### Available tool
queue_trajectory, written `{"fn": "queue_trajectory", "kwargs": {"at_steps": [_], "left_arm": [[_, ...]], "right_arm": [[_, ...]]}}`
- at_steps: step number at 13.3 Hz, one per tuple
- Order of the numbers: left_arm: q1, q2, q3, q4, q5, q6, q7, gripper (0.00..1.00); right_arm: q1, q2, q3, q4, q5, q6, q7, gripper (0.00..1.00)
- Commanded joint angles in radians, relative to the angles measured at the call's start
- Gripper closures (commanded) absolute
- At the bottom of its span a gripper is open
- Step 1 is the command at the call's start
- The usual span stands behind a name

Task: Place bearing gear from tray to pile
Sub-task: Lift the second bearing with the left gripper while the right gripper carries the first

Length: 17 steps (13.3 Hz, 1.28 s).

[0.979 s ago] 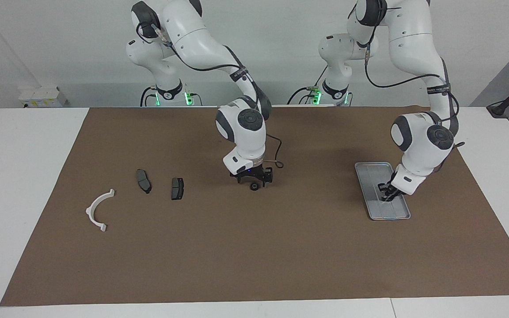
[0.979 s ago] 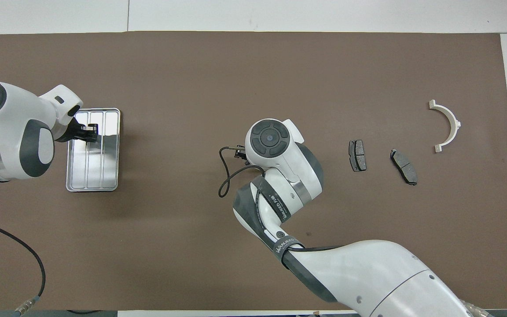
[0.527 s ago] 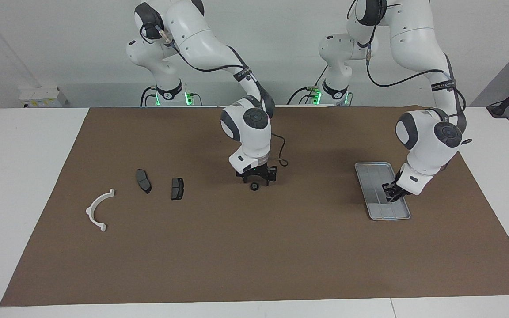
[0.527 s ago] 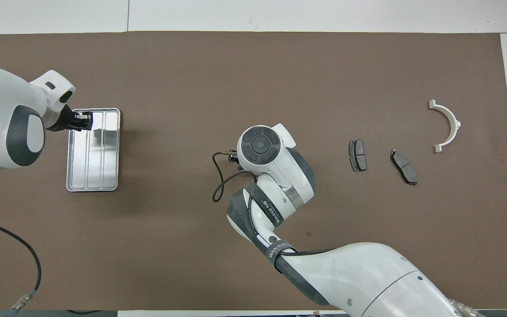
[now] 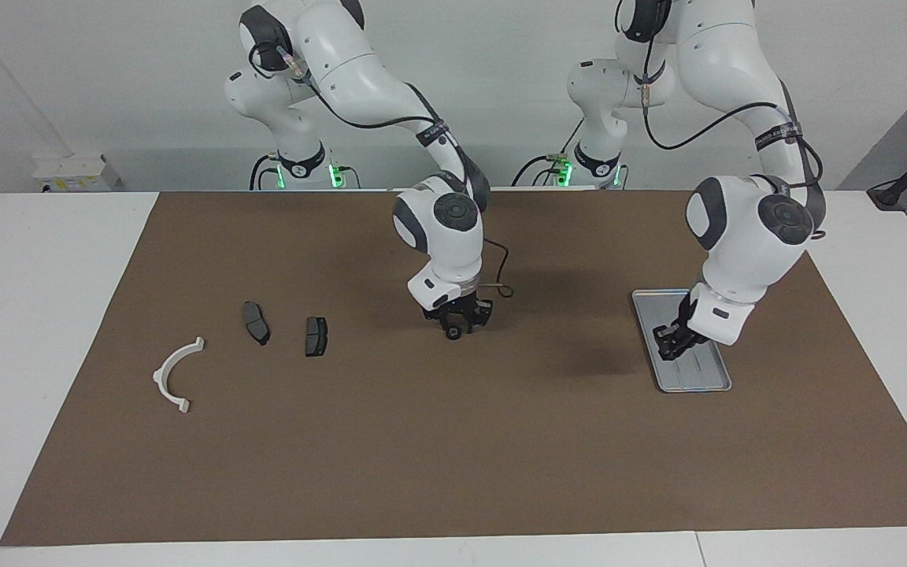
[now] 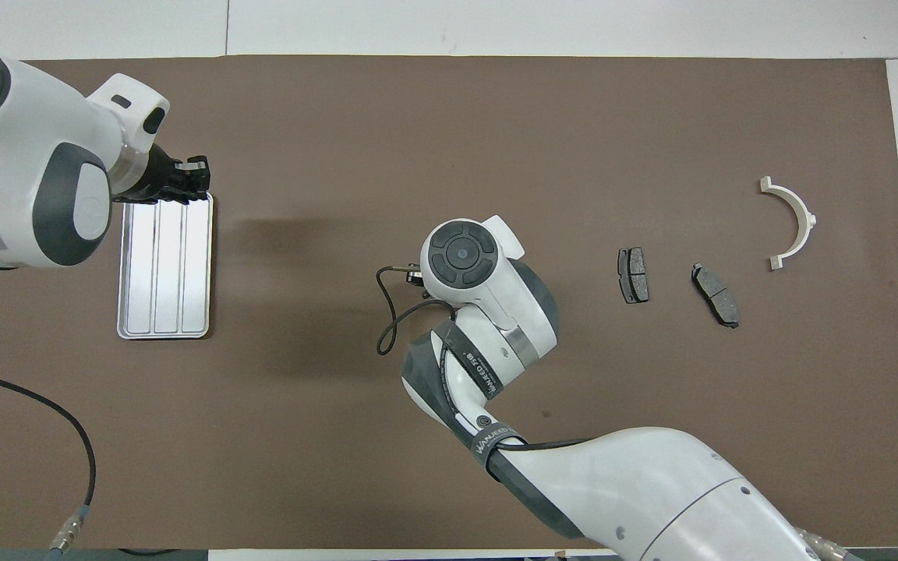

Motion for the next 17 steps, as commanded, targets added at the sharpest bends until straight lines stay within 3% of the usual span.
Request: {"fn": "queue_trajectory", "kwargs": {"at_steps": [1, 2, 6, 12, 17], "left_arm": [[-0.072, 0.003, 0.016, 0.007, -0.009, -0.02, -0.099, 0.91], [-0.095, 0.003, 0.016, 0.009, -0.009, -0.02, -0.131, 0.91], [-0.112, 0.001, 0.016, 0.001, -0.009, -0.023, -0.155, 0.9], [-0.208, 0.001, 0.015, 0.001, -0.009, 0.0, -0.289, 0.9], [-0.346, 0.019, 0.018, 0.002, -0.019, 0.05, -0.475, 0.9]], "right_arm": [[-0.013, 0.018, 0.004, -0.002, 0.0, 0.01, -0.032, 0.95], [-0.015, 0.018, 0.004, -0.002, 0.0, 0.008, -0.043, 1.0], [-0.061, 0.012, 0.002, 0.004, -0.008, -0.022, -0.129, 1.0], [-0.255, -0.013, 0.001, 0.013, -0.009, -0.106, -0.492, 1.0], [-0.345, -0.018, 0.001, 0.195, -0.051, -0.301, -0.644, 1.0]]}}
